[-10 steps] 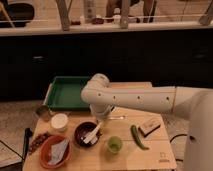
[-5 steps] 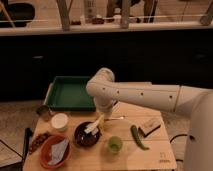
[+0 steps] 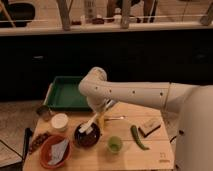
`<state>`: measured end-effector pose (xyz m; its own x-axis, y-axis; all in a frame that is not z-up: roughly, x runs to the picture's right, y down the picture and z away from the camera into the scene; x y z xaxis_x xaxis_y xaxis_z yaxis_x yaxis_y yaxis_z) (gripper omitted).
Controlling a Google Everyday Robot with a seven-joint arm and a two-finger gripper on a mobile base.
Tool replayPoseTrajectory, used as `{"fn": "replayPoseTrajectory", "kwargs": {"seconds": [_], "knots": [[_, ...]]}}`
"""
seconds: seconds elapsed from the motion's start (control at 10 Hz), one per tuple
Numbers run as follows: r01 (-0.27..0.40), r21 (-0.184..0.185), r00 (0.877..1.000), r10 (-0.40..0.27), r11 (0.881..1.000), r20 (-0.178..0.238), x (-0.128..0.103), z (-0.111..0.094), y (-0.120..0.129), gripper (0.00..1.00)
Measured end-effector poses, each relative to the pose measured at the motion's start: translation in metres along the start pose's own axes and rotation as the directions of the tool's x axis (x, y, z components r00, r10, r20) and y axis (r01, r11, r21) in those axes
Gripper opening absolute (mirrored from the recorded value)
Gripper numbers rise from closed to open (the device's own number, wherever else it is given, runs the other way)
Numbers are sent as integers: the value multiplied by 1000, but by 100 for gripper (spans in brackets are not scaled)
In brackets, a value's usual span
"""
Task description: Wipe purple bowl with brush
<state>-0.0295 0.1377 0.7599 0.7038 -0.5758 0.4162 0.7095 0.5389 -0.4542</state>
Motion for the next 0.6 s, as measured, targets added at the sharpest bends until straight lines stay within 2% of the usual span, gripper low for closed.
{"fn": "replayPoseTrajectory", "kwargs": {"seconds": [0.2, 0.6], "knots": [[33, -11, 999, -33, 999, 14, -8, 2, 1, 1], [33, -11, 999, -33, 999, 12, -8, 2, 1, 1]]}}
